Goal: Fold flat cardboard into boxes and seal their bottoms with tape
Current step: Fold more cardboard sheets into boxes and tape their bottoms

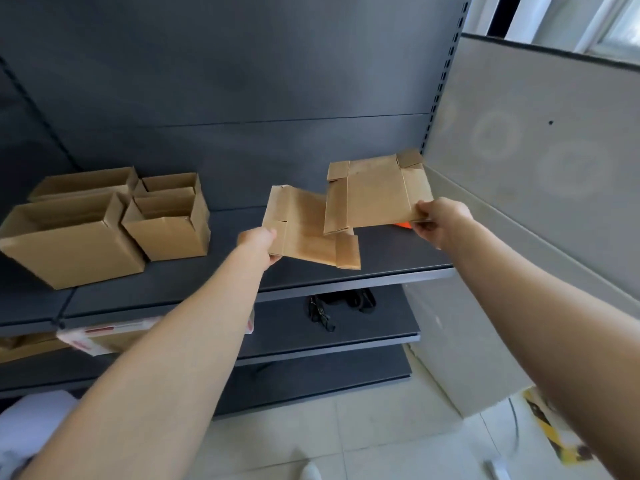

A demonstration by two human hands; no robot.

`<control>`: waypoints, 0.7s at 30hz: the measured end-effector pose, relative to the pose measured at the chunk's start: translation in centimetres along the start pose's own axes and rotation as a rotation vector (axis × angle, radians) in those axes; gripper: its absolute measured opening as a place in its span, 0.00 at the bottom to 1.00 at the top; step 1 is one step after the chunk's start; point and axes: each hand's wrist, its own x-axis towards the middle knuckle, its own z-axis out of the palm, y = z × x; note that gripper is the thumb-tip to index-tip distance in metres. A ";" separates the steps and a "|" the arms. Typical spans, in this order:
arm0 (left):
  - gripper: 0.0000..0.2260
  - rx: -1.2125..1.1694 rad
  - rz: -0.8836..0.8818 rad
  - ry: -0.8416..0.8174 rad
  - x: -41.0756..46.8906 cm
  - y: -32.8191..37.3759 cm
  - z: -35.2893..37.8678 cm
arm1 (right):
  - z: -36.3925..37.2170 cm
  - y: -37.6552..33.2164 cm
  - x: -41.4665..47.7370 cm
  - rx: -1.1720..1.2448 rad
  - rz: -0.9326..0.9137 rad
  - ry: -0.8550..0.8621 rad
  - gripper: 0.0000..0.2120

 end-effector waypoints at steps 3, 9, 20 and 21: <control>0.14 0.007 -0.029 0.023 1.8 0.1 0.9 | 0.6 0.2 2.4 -0.037 0.004 0.027 0.19; 0.13 0.009 -0.087 0.084 4.8 -0.3 2.9 | 1.7 0.7 7.1 -0.079 0.032 0.003 0.19; 0.15 -0.046 -0.126 0.267 7.9 -2.3 6.2 | 1.9 -0.4 14.6 -0.232 0.107 -0.096 0.13; 0.14 -0.055 -0.125 0.288 8.3 -2.7 6.3 | 1.9 -0.3 15.0 -0.240 0.109 -0.104 0.13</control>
